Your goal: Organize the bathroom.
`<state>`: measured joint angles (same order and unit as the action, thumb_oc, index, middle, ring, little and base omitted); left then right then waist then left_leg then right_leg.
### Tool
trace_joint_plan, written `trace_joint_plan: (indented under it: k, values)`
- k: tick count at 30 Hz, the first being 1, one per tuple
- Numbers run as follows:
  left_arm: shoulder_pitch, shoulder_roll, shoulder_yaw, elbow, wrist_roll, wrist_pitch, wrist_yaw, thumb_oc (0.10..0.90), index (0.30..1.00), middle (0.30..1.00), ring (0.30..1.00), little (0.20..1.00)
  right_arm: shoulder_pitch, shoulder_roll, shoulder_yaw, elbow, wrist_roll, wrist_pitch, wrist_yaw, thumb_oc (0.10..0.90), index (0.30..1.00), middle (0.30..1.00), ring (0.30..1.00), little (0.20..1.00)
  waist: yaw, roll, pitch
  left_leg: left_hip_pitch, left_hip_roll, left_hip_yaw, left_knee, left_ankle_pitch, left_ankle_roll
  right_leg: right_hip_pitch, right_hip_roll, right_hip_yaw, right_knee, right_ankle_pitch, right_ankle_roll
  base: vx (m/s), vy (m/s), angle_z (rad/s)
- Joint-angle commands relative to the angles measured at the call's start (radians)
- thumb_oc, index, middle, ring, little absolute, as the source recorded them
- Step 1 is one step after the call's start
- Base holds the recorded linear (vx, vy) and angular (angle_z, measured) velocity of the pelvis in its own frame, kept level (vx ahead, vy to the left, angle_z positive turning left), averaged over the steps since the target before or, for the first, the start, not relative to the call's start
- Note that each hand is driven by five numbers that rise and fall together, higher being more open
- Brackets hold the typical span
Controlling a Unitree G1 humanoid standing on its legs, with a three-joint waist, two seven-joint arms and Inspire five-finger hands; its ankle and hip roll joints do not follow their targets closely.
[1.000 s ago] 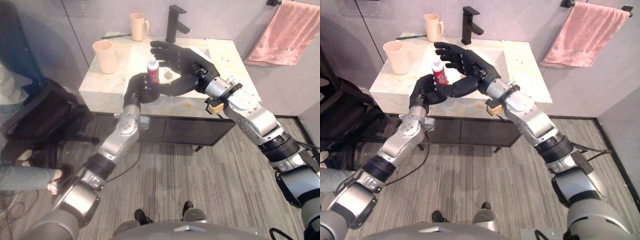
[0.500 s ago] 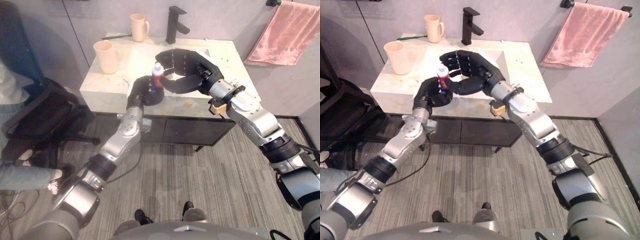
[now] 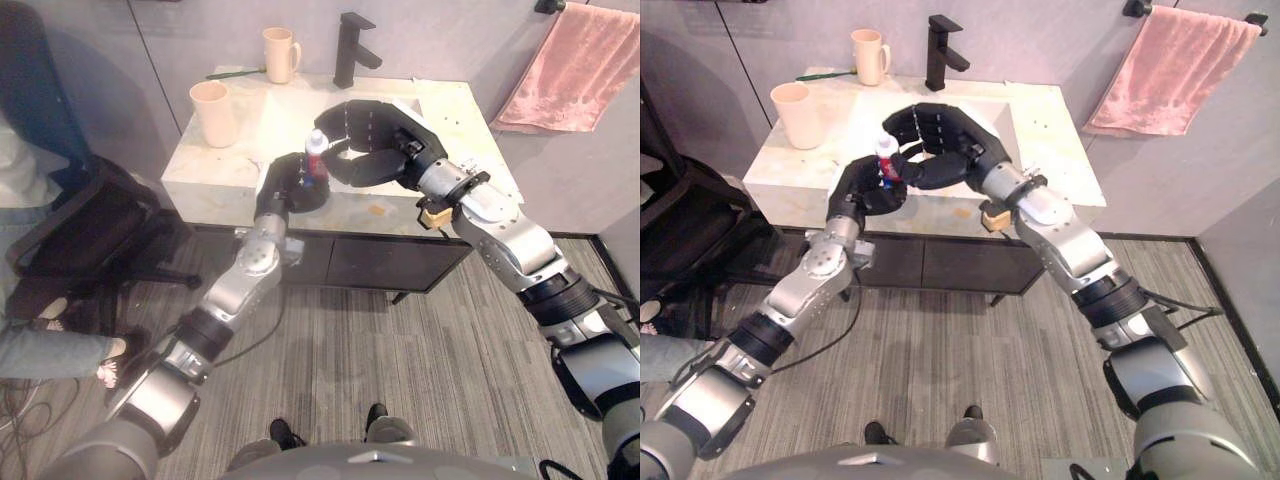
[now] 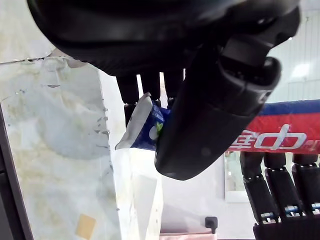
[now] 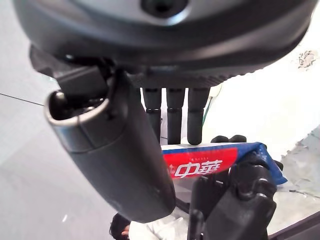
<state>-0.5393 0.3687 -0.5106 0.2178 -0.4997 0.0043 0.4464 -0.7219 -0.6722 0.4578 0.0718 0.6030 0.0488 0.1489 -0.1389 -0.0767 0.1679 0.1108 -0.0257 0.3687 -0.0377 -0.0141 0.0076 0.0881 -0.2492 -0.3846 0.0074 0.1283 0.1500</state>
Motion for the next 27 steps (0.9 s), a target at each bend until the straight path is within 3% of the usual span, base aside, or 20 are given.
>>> trace_joint_plan:
  k: [1, 3, 4, 8, 10, 11, 12, 14, 17, 18, 19, 20, 21, 22, 24, 27]
  values:
    - [-0.173, -0.017, 0.028, -0.014, 0.071, -0.134, 0.032, 0.519, 0.479, 0.479, 0.479, 0.479, -0.076, 0.009, -0.044, 0.004, 0.017, -0.121, 0.019, 0.419, 0.328, 0.328, 0.328, 0.328, 0.026, 0.006, -0.088, 0.031, -0.012, 0.049, 0.113, -0.083, -0.008, -0.137, -0.050, 0.002, 0.122, -0.050, 0.050, 0.00, 0.000, 0.00]
    - [-0.174, -0.010, 0.029, -0.011, 0.074, -0.135, 0.033, 0.599, 0.599, 0.599, 0.599, 0.599, -0.077, 0.004, -0.050, 0.001, 0.024, -0.128, 0.018, 0.400, 0.300, 0.300, 0.300, 0.300, 0.024, 0.007, -0.087, 0.032, -0.013, 0.049, 0.113, -0.085, -0.009, -0.139, -0.051, 0.004, 0.123, -0.048, 0.051, 0.00, 0.000, 0.00]
    - [-0.173, -0.008, 0.030, -0.012, 0.074, -0.134, 0.033, 0.610, 0.615, 0.615, 0.615, 0.615, -0.077, 0.003, -0.051, -0.001, 0.024, -0.130, 0.016, 0.400, 0.300, 0.300, 0.300, 0.300, 0.024, 0.007, -0.088, 0.032, -0.014, 0.049, 0.113, -0.086, -0.009, -0.139, -0.052, 0.005, 0.124, -0.047, 0.051, 0.00, 0.000, 0.00]
    - [-0.172, -0.002, 0.032, -0.015, 0.085, -0.137, 0.035, 0.560, 0.540, 0.540, 0.540, 0.540, -0.080, -0.001, -0.058, -0.002, 0.022, -0.133, 0.012, 0.400, 0.300, 0.300, 0.300, 0.300, 0.026, 0.008, -0.088, 0.030, -0.014, 0.048, 0.113, -0.085, -0.011, -0.140, -0.054, 0.005, 0.125, -0.046, 0.052, 0.00, 0.000, 0.00]
    - [-0.172, 0.001, 0.034, -0.021, 0.085, -0.135, 0.035, 0.598, 0.596, 0.596, 0.596, 0.596, -0.082, -0.007, -0.060, -0.002, 0.028, -0.138, 0.011, 0.400, 0.300, 0.300, 0.300, 0.300, 0.027, 0.007, -0.087, 0.029, -0.013, 0.049, 0.114, -0.086, -0.011, -0.138, -0.057, 0.002, 0.125, -0.046, 0.051, 0.00, 0.000, 0.00]
    - [-0.171, 0.001, 0.034, -0.025, 0.087, -0.133, 0.035, 0.675, 0.712, 0.712, 0.712, 0.712, -0.081, -0.008, -0.063, -0.003, 0.029, -0.140, 0.011, 0.400, 0.300, 0.300, 0.300, 0.300, 0.028, 0.007, -0.087, 0.029, -0.013, 0.048, 0.116, -0.087, -0.011, -0.136, -0.059, 0.002, 0.126, -0.048, 0.051, -0.01, 0.011, 0.03]
    - [-0.171, 0.002, 0.035, -0.028, 0.085, -0.128, 0.035, 0.605, 0.608, 0.608, 0.608, 0.608, -0.081, -0.004, -0.064, -0.002, 0.020, -0.144, 0.008, 0.400, 0.300, 0.300, 0.300, 0.300, 0.030, 0.007, -0.087, 0.030, -0.013, 0.047, 0.116, -0.088, -0.010, -0.135, -0.061, 0.000, 0.126, -0.048, 0.051, 0.00, 0.012, 0.04]
    - [-0.173, 0.001, 0.034, -0.027, 0.086, -0.128, 0.037, 0.579, 0.568, 0.568, 0.568, 0.568, -0.083, -0.001, -0.063, 0.001, 0.014, -0.145, 0.006, 0.400, 0.300, 0.300, 0.300, 0.300, 0.030, 0.008, -0.087, 0.030, -0.014, 0.047, 0.116, -0.088, -0.010, -0.134, -0.061, -0.001, 0.126, -0.048, 0.050, 0.00, 0.000, 0.00]
    - [-0.175, 0.002, 0.037, -0.024, 0.077, -0.123, 0.032, 0.579, 0.568, 0.568, 0.568, 0.568, -0.088, -0.001, -0.062, 0.000, 0.020, -0.143, 0.011, 0.400, 0.300, 0.300, 0.300, 0.300, 0.031, 0.007, -0.087, 0.030, -0.013, 0.047, 0.118, -0.090, -0.010, -0.135, -0.064, 0.000, 0.128, -0.046, 0.051, 0.00, 0.000, 0.00]
    - [-0.174, 0.000, 0.038, -0.020, 0.076, -0.126, 0.029, 0.538, 0.507, 0.507, 0.507, 0.507, -0.087, -0.001, -0.064, -0.001, 0.017, -0.137, 0.013, 0.678, 0.716, 0.716, 0.716, 0.716, 0.031, 0.007, -0.087, 0.030, -0.013, 0.047, 0.118, -0.091, -0.010, -0.136, -0.065, 0.000, 0.129, -0.046, 0.051, 0.00, 0.000, 0.00]
    - [-0.174, -0.001, 0.038, -0.018, 0.076, -0.127, 0.028, 0.518, 0.476, 0.476, 0.476, 0.476, -0.087, -0.002, -0.064, -0.001, 0.015, -0.136, 0.014, 0.800, 0.900, 0.900, 0.900, 0.900, 0.030, 0.007, -0.086, 0.031, -0.013, 0.047, 0.118, -0.091, -0.010, -0.136, -0.066, 0.000, 0.129, -0.046, 0.051, 0.00, 0.000, 0.00]
    - [-0.173, -0.002, 0.038, -0.019, 0.077, -0.127, 0.028, 0.507, 0.460, 0.460, 0.460, 0.460, -0.086, -0.002, -0.064, -0.001, 0.016, -0.136, 0.017, 0.800, 0.900, 0.900, 0.900, 0.900, 0.030, 0.007, -0.086, 0.031, -0.013, 0.047, 0.117, -0.091, -0.010, -0.136, -0.066, 0.000, 0.129, -0.046, 0.051, 0.00, 0.000, 0.00]
    - [-0.174, -0.001, 0.039, -0.020, 0.075, -0.126, 0.024, 0.483, 0.425, 0.425, 0.425, 0.425, -0.086, -0.002, -0.063, 0.000, 0.016, -0.134, 0.021, 0.577, 0.566, 0.566, 0.566, 0.566, 0.030, 0.007, -0.086, 0.032, -0.013, 0.048, 0.117, -0.092, -0.010, -0.136, -0.069, -0.001, 0.130, -0.043, 0.052, 0.00, 0.000, 0.00]
    - [-0.173, -0.003, 0.040, -0.020, 0.076, -0.124, 0.024, 0.466, 0.399, 0.399, 0.399, 0.399, -0.085, -0.002, -0.063, 0.001, 0.013, -0.132, 0.022, 0.516, 0.474, 0.474, 0.474, 0.474, 0.030, 0.007, -0.086, 0.033, -0.013, 0.048, 0.117, -0.091, -0.010, -0.136, -0.069, -0.001, 0.130, -0.042, 0.053, 0.00, 0.000, 0.00]
    - [-0.174, -0.005, 0.037, -0.022, 0.076, -0.122, 0.030, 0.497, 0.446, 0.446, 0.446, 0.446, -0.084, -0.001, -0.060, 0.002, 0.016, -0.138, 0.019, 0.400, 0.300, 0.300, 0.300, 0.300, 0.030, 0.008, -0.086, 0.034, -0.012, 0.049, 0.115, -0.091, -0.011, -0.137, -0.070, -0.002, 0.129, -0.043, 0.053, 0.00, 0.000, 0.00]
    - [-0.175, -0.002, 0.037, -0.019, 0.072, -0.123, 0.027, 0.536, 0.505, 0.505, 0.505, 0.505, -0.082, 0.004, -0.059, 0.001, 0.007, -0.137, 0.018, 0.400, 0.300, 0.300, 0.300, 0.300, 0.029, 0.008, -0.085, 0.035, -0.012, 0.049, 0.116, -0.091, -0.011, -0.136, -0.071, -0.002, 0.129, -0.043, 0.054, 0.00, 0.000, 0.00]
